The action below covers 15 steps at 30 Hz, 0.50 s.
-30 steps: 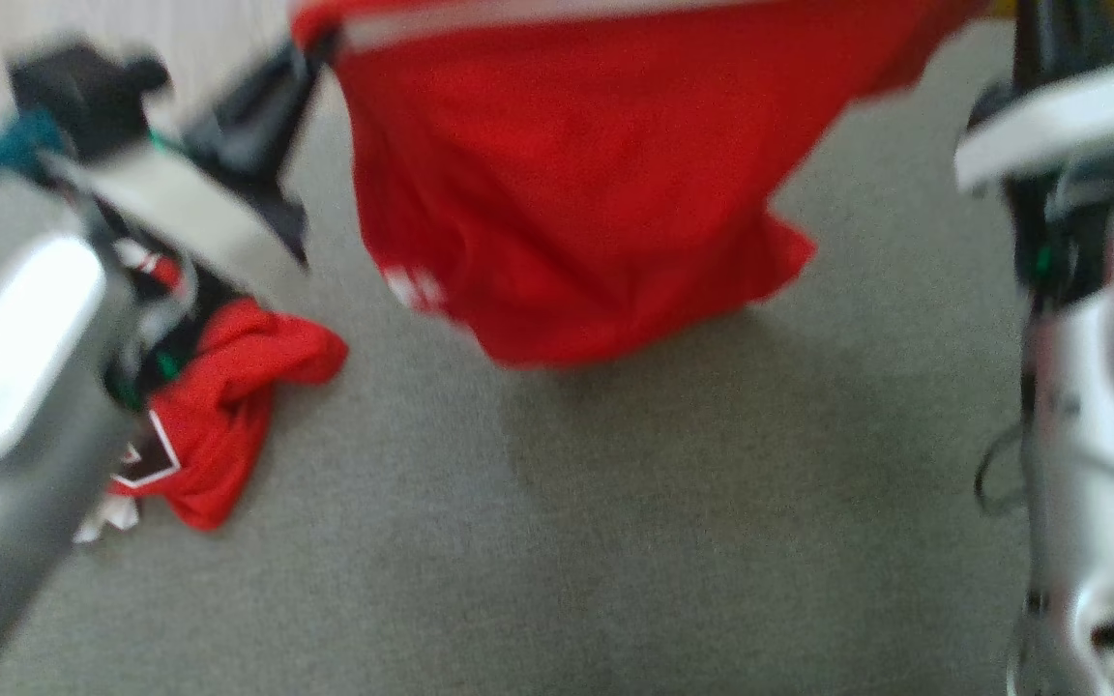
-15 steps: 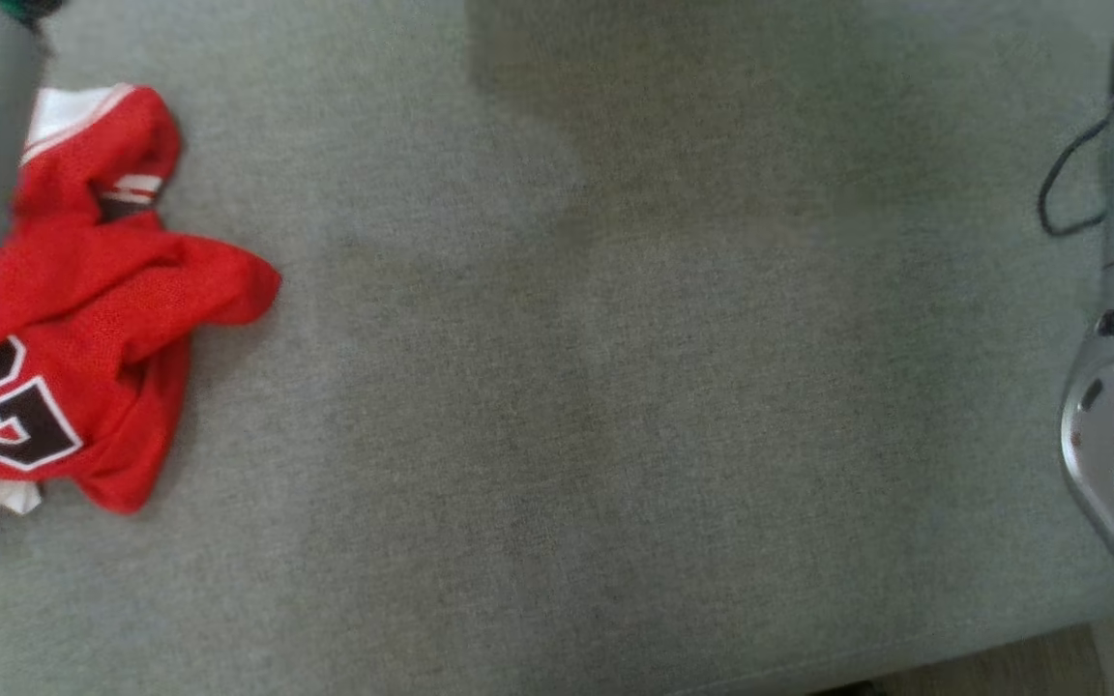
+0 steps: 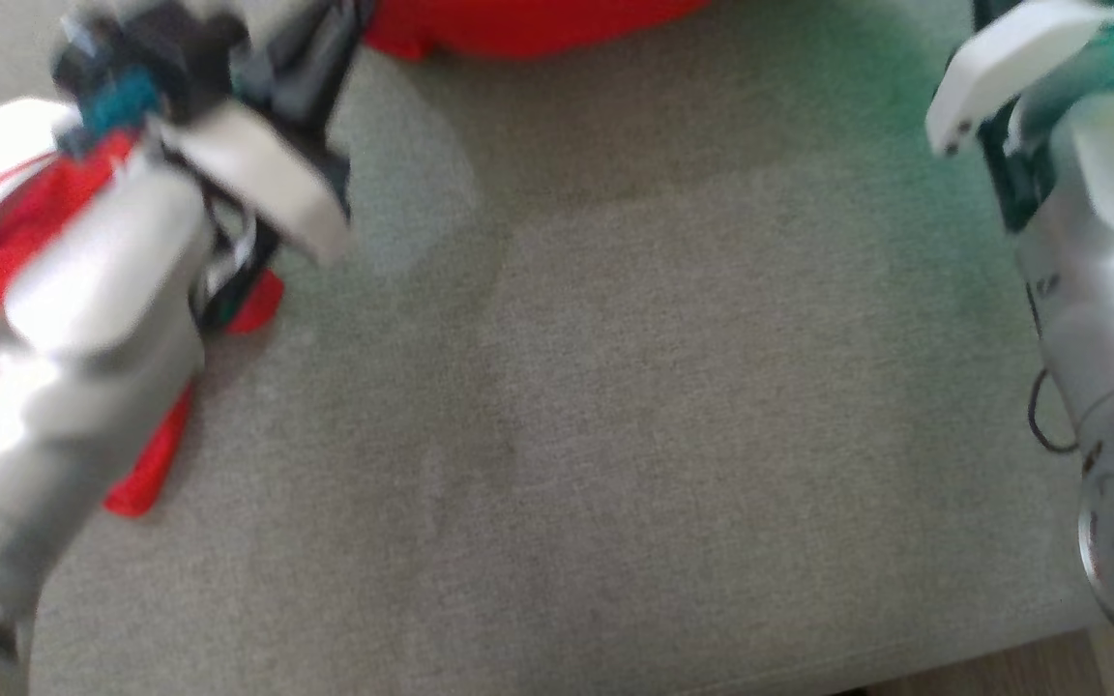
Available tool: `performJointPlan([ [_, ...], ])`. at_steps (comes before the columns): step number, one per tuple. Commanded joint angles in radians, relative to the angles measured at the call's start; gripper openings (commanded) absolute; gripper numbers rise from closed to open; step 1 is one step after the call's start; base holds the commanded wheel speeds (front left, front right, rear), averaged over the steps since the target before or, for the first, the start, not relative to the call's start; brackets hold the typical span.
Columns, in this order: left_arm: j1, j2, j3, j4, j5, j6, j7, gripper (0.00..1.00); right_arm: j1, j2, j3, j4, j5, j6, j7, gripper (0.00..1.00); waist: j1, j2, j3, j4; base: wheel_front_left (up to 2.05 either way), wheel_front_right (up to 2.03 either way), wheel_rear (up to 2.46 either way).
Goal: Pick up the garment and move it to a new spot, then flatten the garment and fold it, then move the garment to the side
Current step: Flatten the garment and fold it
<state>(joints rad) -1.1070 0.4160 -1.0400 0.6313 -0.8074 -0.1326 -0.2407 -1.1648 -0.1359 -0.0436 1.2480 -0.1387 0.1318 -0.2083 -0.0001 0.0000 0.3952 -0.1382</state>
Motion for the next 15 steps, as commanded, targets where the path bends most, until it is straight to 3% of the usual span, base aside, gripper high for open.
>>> performJointPlan([
  [1,-0.009,0.057,0.022,-0.031,-0.021,0.002,-0.013,0.0,0.003,-0.011,0.03,-0.015,0.015,-0.001,0.005,0.0,0.0001,0.0,-0.034,-0.004,0.0,0.0,0.0],
  [8,0.142,0.138,-0.093,-0.134,-0.009,0.002,-0.02,0.0,0.097,-0.058,0.157,0.027,0.117,-0.001,0.077,0.0,0.0001,0.0,-0.133,-0.017,0.0,0.0,0.0],
  [15,0.275,0.15,-0.099,-0.209,0.036,0.016,-0.021,0.0,0.205,-0.098,0.234,0.032,0.232,-0.001,0.145,0.0,0.0001,0.0,-0.211,-0.023,0.0,0.0,0.0],
])
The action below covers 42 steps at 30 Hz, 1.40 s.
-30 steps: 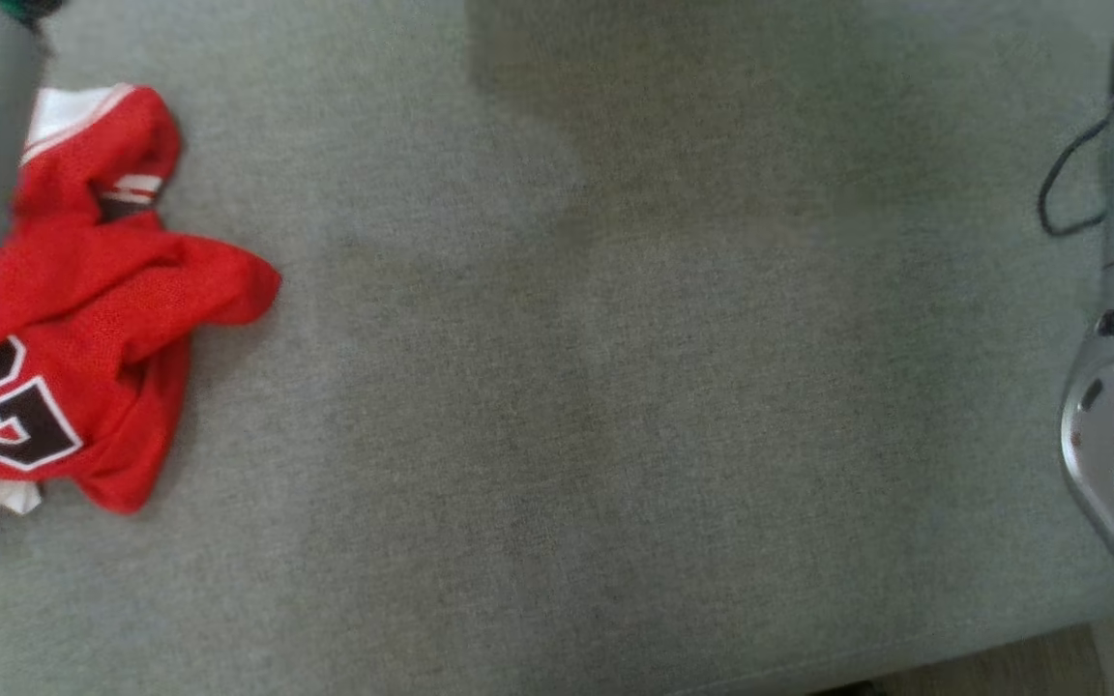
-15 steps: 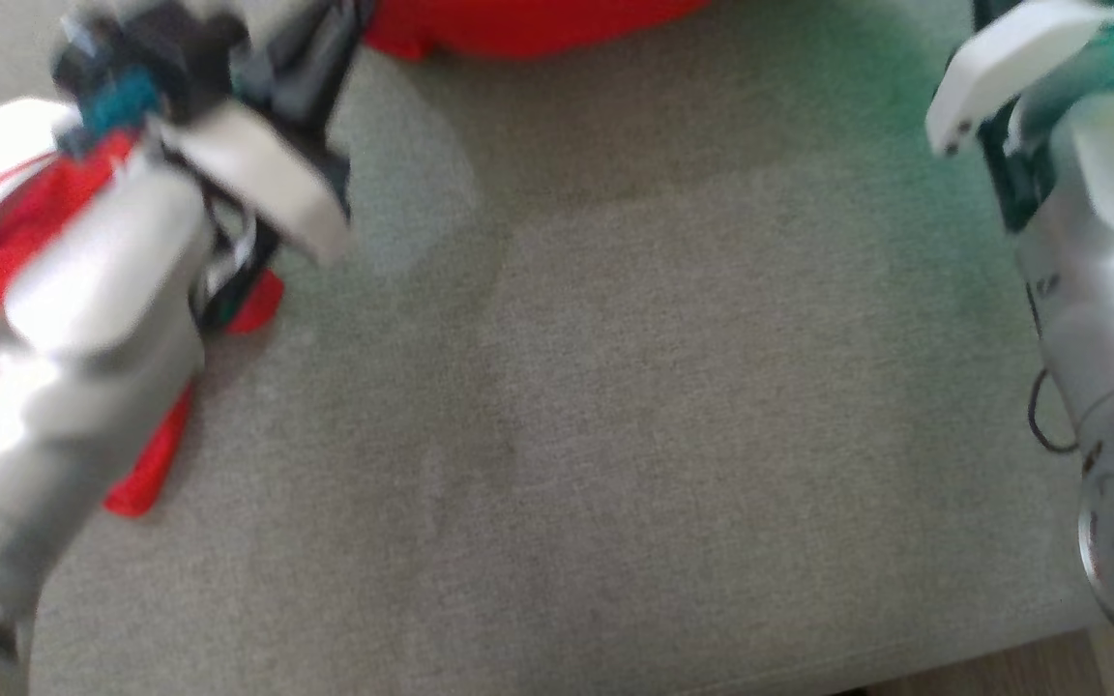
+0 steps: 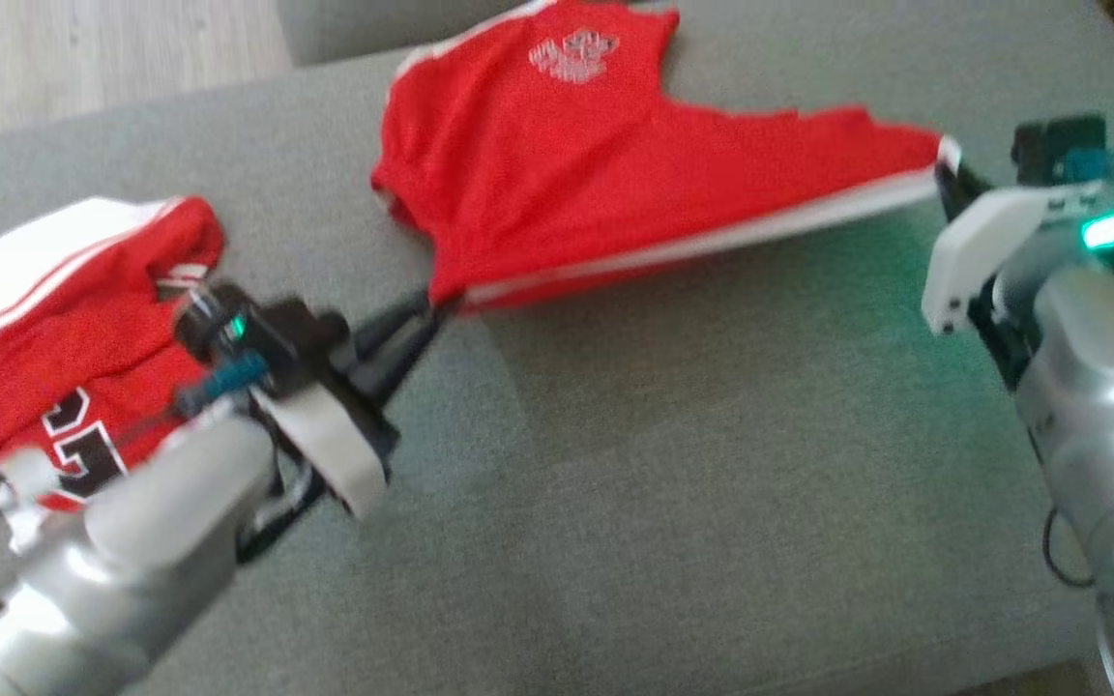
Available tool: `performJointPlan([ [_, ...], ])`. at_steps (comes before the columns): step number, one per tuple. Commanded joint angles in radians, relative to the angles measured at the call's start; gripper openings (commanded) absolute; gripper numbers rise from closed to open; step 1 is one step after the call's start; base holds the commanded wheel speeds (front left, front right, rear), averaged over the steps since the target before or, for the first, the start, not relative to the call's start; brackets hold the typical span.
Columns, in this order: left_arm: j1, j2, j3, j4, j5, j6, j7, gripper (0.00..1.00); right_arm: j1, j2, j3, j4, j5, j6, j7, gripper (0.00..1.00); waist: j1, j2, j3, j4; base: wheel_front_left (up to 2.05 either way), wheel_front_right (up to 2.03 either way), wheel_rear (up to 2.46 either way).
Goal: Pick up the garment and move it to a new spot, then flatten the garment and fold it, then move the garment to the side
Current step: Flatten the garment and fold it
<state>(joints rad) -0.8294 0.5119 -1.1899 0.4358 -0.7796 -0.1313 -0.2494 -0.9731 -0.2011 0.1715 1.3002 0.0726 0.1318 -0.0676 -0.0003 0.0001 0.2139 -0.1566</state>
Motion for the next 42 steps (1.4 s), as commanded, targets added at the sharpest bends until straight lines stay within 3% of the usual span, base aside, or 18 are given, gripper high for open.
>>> performJointPlan([
  [1,-0.003,0.054,0.051,-0.014,0.008,0.014,-0.012,0.0,0.013,-0.033,0.019,-0.021,0.02,-0.001,0.004,0.0,0.0003,-0.0001,-0.029,-0.005,0.0,0.0,0.0],
  [11,0.191,0.044,0.064,-0.128,0.005,0.081,-0.012,0.0,0.17,-0.104,0.072,-0.091,0.161,-0.001,0.049,0.0,0.0003,-0.0001,-0.133,-0.028,0.0,0.0,0.0],
  [20,0.283,0.016,0.052,-0.247,-0.025,0.129,-0.004,0.0,0.28,-0.185,0.035,-0.24,0.232,-0.001,0.089,0.0,0.0003,-0.0001,-0.168,-0.026,0.0,0.0,0.0],
  [26,0.248,0.011,0.073,-0.258,-0.036,0.145,0.014,0.0,0.291,-0.16,-0.017,-0.415,0.237,-0.001,0.149,0.0,0.0003,-0.0001,-0.12,0.015,0.0,0.0,0.0],
  [33,0.188,-0.006,0.116,-0.229,-0.071,0.137,0.026,0.0,0.264,-0.105,-0.089,-0.595,0.162,-0.001,0.259,0.0,0.0003,-0.0001,-0.054,0.086,0.0,0.0,0.0],
  [42,0.085,-0.081,0.145,-0.117,-0.12,0.1,0.066,0.0,0.149,-0.023,-0.136,-0.623,0.036,-0.001,0.326,0.0,0.0003,-0.0001,0.04,0.192,0.0,0.0,0.0],
])
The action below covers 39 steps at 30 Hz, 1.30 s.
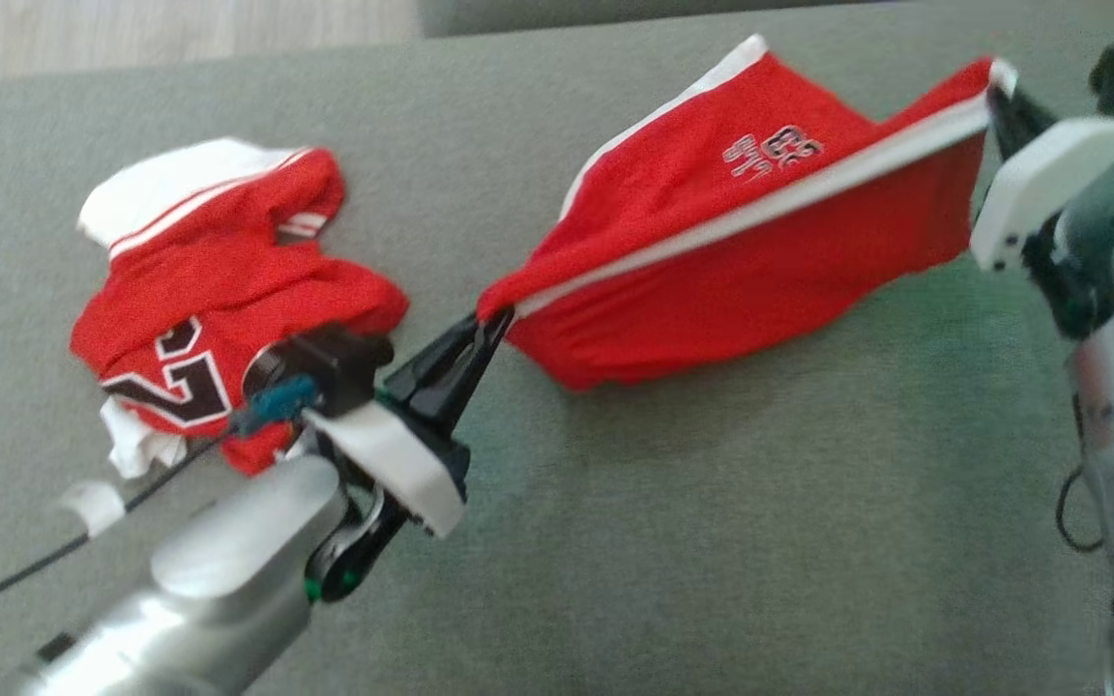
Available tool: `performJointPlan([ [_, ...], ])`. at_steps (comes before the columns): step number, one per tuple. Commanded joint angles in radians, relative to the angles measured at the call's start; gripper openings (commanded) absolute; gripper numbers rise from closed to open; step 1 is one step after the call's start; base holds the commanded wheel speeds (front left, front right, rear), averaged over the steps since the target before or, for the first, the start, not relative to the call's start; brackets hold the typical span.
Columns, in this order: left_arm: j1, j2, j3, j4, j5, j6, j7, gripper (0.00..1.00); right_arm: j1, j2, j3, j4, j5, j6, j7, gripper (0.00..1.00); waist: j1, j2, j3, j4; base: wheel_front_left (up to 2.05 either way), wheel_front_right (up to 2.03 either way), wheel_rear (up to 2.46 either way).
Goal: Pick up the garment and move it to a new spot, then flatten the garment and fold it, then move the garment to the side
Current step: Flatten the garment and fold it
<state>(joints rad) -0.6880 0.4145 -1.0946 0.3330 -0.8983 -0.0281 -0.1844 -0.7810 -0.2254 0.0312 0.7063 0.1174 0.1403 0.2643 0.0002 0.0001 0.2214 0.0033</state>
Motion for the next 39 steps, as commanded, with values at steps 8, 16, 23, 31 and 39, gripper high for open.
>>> performJointPlan([
  [8,-0.15,-0.068,0.033,0.074,0.012,-0.034,0.024,0.0,-0.17,0.005,-0.018,0.06,-0.096,-0.01,-0.039,0.0,-0.0002,-0.0001,0.116,0.106,0.0,0.0,0.0],
  [16,-0.222,-0.152,0.002,0.164,0.031,-0.07,0.012,0.0,-0.273,-0.014,-0.049,0.209,-0.15,-0.01,-0.097,0.0,-0.0002,-0.0001,0.172,0.178,0.0,0.0,0.0],
  [23,-0.258,-0.198,-0.018,0.222,0.037,-0.086,-0.006,0.0,-0.327,-0.035,-0.056,0.312,-0.188,-0.01,-0.16,0.0,-0.0002,-0.0001,0.2,0.206,0.0,0.0,0.0],
  [31,-0.292,-0.226,-0.03,0.283,0.04,-0.094,-0.023,0.96,-0.38,-0.046,-0.06,0.414,-0.189,-0.01,-0.233,1.0,-0.0002,-0.0001,0.211,0.222,0.0,0.0,0.0],
  [39,-0.282,-0.207,0.021,0.329,0.028,-0.075,-0.06,1.0,-0.372,-0.024,-0.071,0.477,-0.171,-0.01,-0.343,1.0,-0.0002,-0.0001,0.142,0.178,0.0,0.0,0.0],
])
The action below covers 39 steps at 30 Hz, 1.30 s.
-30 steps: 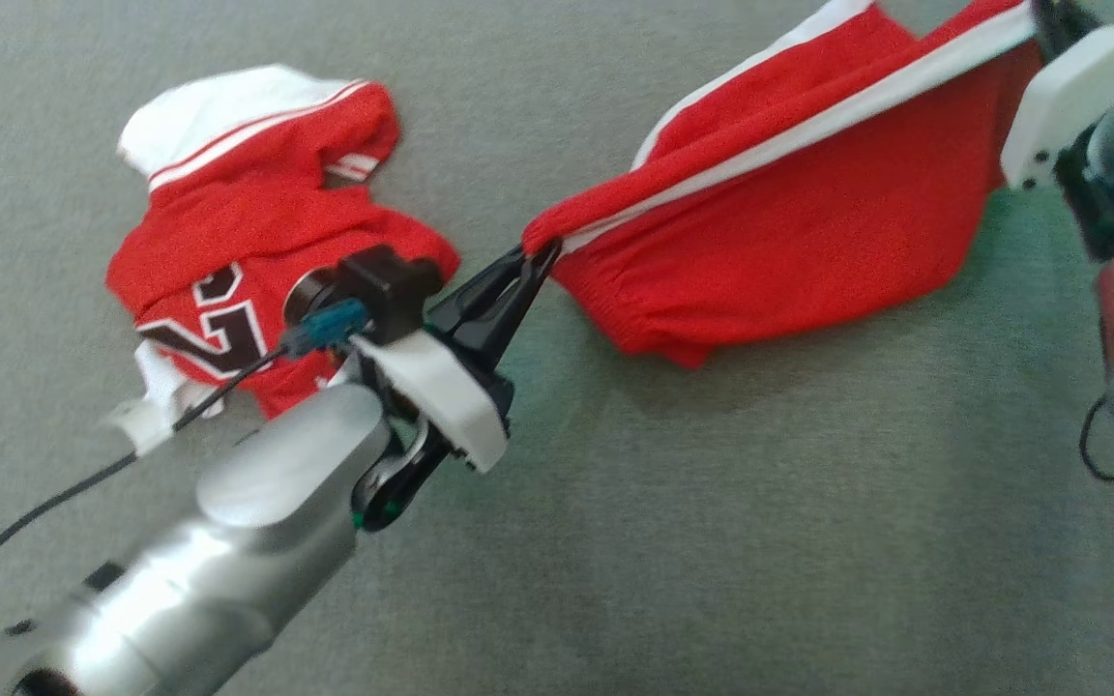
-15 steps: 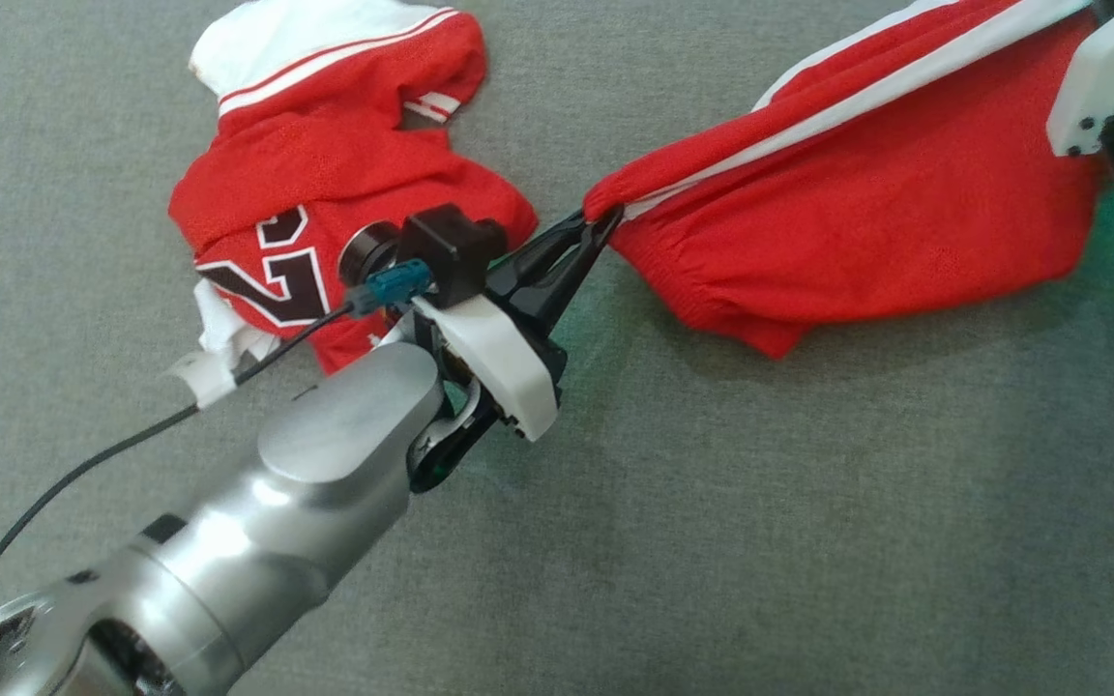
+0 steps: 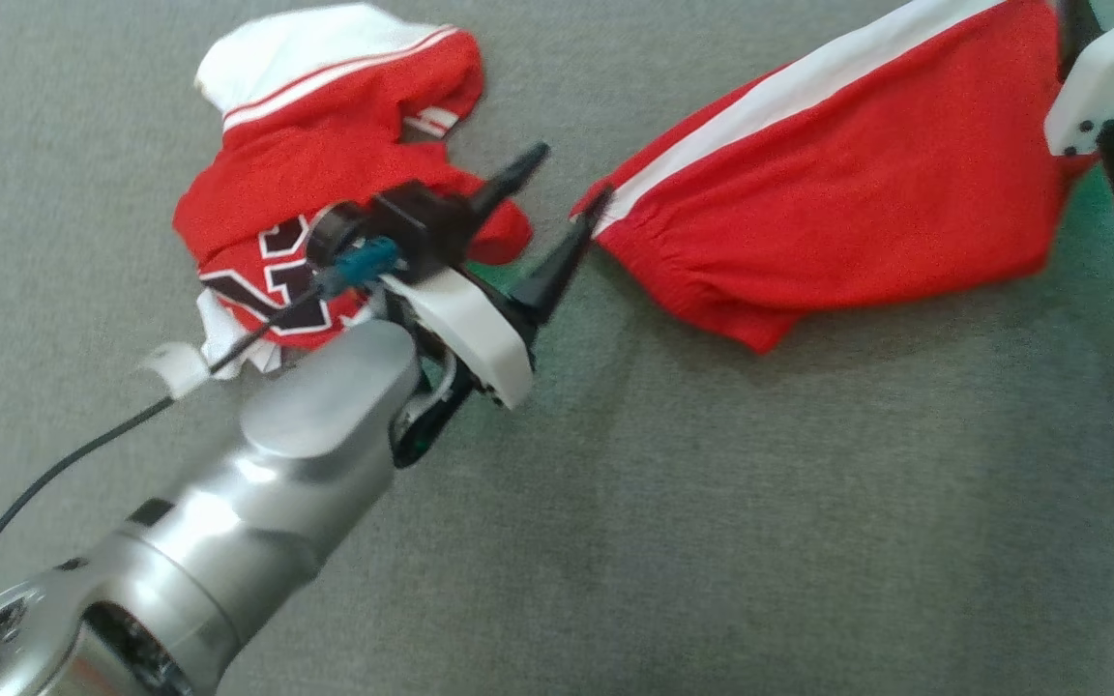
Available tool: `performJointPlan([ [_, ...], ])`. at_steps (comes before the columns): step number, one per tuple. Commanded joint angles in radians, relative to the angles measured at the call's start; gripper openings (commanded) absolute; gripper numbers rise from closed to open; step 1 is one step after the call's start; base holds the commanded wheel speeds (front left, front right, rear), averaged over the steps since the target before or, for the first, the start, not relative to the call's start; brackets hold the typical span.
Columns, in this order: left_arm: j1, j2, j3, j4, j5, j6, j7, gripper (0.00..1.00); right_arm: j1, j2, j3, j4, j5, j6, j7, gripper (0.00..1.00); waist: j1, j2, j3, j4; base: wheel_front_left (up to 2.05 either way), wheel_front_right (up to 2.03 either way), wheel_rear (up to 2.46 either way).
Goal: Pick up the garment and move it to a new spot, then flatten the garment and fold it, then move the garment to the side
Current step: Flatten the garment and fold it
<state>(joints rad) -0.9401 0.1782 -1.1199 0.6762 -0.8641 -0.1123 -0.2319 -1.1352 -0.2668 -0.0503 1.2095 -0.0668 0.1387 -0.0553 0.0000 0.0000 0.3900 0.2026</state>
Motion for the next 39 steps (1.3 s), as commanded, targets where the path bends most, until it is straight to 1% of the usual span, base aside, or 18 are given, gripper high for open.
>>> performJointPlan([
  [1,-0.021,0.036,0.065,-0.015,-0.012,0.018,-0.018,1.0,-0.012,0.026,0.015,-0.025,0.025,-0.008,-0.047,1.0,0.0,0.0,-0.042,-0.031,0.0,0.0,0.0],
  [5,0.023,0.071,0.156,-0.049,-0.025,0.057,-0.028,1.0,0.022,0.052,0.05,-0.026,0.077,-0.008,-0.132,1.0,0.0,0.0,-0.102,-0.068,0.0,0.0,0.0],
  [8,0.079,0.102,0.26,-0.125,0.006,0.098,-0.029,1.0,0.056,0.069,0.084,-0.059,0.136,-0.008,-0.177,1.0,0.0,0.0,-0.145,-0.095,0.0,0.0,0.0],
  [9,0.079,0.102,0.26,-0.125,0.006,0.098,-0.029,1.0,0.056,0.069,0.084,-0.059,0.136,-0.008,-0.177,1.0,0.0,0.0,-0.145,-0.095,0.0,0.0,0.0],
  [10,0.105,0.111,0.296,-0.154,0.02,0.11,-0.029,1.0,0.071,0.073,0.097,-0.079,0.158,-0.008,-0.187,1.0,0.0,0.0,-0.159,-0.103,0.0,0.0,0.0],
  [14,0.225,0.137,0.442,-0.272,0.095,0.163,-0.03,1.0,0.165,0.079,0.157,-0.196,0.244,-0.008,-0.204,1.0,0.0,0.0,-0.212,-0.132,0.0,0.0,0.0],
  [16,0.295,0.137,0.51,-0.324,0.124,0.175,-0.03,1.0,0.229,0.08,0.18,-0.273,0.278,-0.008,-0.205,1.0,0.0,0.0,-0.239,-0.146,0.0,0.0,0.0],
  [19,0.4,0.144,0.593,-0.379,0.185,0.202,-0.03,1.0,0.345,0.07,0.194,-0.392,0.287,-0.008,-0.206,1.0,0.0,0.0,-0.272,-0.166,0.0,0.0,0.0],
  [20,0.435,0.14,0.616,-0.395,0.201,0.205,-0.03,1.0,0.387,0.073,0.19,-0.432,0.288,-0.008,-0.206,1.0,0.0,0.0,-0.283,-0.17,0.0,0.0,0.0],
  [23,0.53,0.133,0.669,-0.429,0.259,0.209,-0.03,1.0,0.519,0.093,0.181,-0.532,0.283,-0.008,-0.206,1.0,0.0,0.0,-0.315,-0.182,0.0,0.0,0.0],
  [26,0.618,0.113,0.73,-0.461,0.294,0.206,-0.03,1.0,0.638,0.12,0.179,-0.603,0.268,-0.008,-0.206,1.0,0.0,0.0,-0.337,-0.199,0.0,0.0,0.0],
  [29,0.694,0.083,0.779,-0.487,0.327,0.189,-0.03,1.0,0.736,0.147,0.157,-0.662,0.259,-0.008,-0.206,1.0,0.0,0.0,-0.348,-0.207,0.0,0.0,0.0],
  [30,0.732,0.059,0.805,-0.503,0.347,0.174,-0.03,1.0,0.783,0.162,0.144,-0.693,0.252,-0.008,-0.206,1.0,0.0,0.0,-0.347,-0.21,0.0,0.0,0.0],
  [34,0.776,0.02,0.847,-0.512,0.385,0.138,-0.03,1.0,0.829,0.181,0.128,-0.735,0.236,-0.008,-0.206,1.0,0.0,0.0,-0.337,-0.213,0.0,0.0,0.0],
  [39,0.77,-0.011,0.873,-0.507,0.427,0.097,-0.03,1.0,0.82,0.182,0.109,-0.775,0.211,-0.008,-0.19,1.0,0.0,0.0,-0.3,-0.198,0.0,0.0,0.0],
])
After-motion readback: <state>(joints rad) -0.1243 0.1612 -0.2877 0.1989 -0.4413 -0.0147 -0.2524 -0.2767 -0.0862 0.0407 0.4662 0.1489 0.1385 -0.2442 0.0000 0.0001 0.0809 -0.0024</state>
